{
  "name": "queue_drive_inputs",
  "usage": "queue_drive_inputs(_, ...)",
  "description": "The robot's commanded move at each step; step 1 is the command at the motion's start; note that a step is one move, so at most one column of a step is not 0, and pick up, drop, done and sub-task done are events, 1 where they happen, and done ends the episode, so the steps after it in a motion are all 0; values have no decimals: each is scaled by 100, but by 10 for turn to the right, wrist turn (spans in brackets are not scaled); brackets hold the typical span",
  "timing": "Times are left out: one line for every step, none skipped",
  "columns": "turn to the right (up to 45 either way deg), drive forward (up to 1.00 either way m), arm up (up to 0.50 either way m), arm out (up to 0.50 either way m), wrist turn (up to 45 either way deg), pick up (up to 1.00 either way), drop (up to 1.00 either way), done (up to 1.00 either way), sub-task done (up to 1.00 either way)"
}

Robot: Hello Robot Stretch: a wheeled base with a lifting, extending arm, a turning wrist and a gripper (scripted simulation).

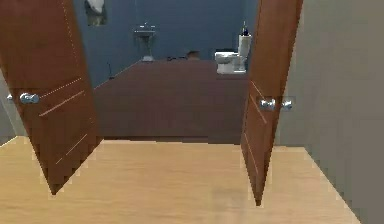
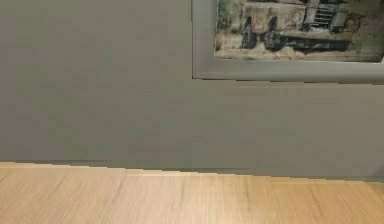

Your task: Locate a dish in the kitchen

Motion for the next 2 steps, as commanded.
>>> queue_drive_inputs(-30,0,0,0,0,0,0,0,0)
queue_drive_inputs(0,100,0,0,0,0,0,0,0)
